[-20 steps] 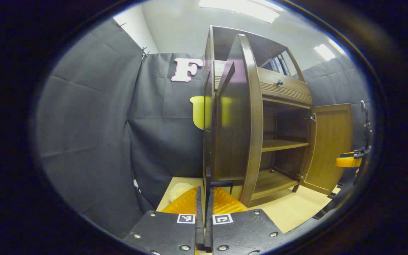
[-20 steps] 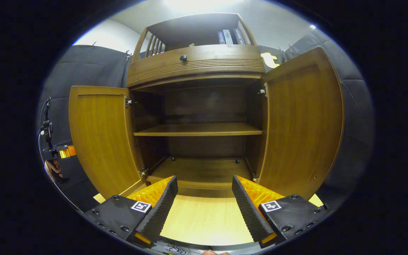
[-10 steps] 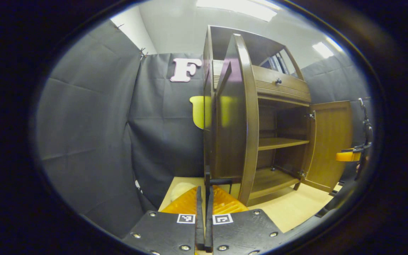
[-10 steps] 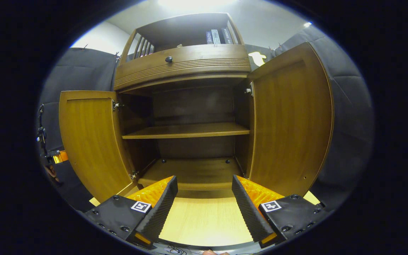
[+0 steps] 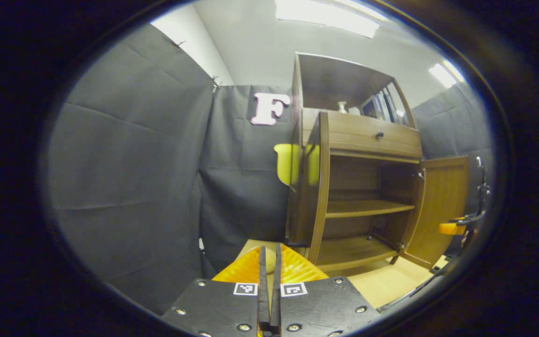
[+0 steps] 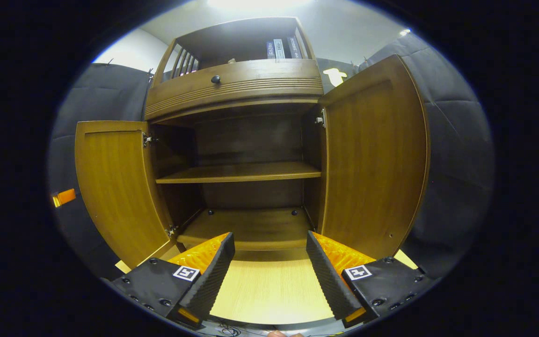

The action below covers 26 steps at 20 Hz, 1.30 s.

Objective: Open the right door of the double-door shoe cabinet with the right hand, and open the left door with the left hand.

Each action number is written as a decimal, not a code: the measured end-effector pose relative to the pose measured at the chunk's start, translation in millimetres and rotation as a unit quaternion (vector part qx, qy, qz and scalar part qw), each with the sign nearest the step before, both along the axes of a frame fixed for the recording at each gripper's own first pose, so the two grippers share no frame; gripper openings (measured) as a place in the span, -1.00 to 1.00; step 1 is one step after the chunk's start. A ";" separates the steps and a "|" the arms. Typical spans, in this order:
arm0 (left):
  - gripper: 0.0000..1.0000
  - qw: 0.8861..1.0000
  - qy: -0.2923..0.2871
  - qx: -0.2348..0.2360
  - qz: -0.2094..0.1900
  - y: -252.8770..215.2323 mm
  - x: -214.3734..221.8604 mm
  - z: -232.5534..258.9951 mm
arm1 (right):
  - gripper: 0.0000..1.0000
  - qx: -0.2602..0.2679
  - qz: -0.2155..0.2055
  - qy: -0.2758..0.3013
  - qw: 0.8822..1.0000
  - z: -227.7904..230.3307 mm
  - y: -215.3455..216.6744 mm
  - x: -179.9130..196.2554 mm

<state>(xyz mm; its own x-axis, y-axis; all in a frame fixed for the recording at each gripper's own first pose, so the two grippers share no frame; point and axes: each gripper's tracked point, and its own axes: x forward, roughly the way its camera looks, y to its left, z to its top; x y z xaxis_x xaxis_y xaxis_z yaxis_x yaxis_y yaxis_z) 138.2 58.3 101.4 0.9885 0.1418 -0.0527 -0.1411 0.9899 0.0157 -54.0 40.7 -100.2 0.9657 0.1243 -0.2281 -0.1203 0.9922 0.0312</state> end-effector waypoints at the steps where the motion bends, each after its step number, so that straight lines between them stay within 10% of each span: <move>1: -0.95 1.000 -0.005 -0.009 0.008 -5.5 -8.3 9.6 | 0.86 -0.001 -0.003 0.000 1.000 1.8 -2.7 -1.0; 3: -0.93 1.000 -0.011 -0.024 0.006 -14.8 -18.7 17.1 | 0.86 0.000 -0.006 -0.001 1.000 3.9 -5.1 -2.5; 11: 0.92 1.000 -0.005 -0.019 0.006 -85.8 -10.7 13.1 | 0.86 -0.001 -0.014 -0.011 1.000 27.7 -12.7 -12.6; 26: 0.93 0.995 -0.003 -0.011 -0.098 -208.4 66.9 -14.3 | 0.86 0.017 -0.048 -0.042 0.998 45.7 -26.8 -36.8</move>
<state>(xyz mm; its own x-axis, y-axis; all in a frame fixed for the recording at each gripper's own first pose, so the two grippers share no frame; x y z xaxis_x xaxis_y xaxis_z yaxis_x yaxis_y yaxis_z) 205.1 -150.1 87.0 0.9974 -0.0550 -0.0468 0.0547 0.9985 -0.0069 -90.8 13.9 -54.5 0.9890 0.0366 -0.1436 -0.0283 0.9979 0.0589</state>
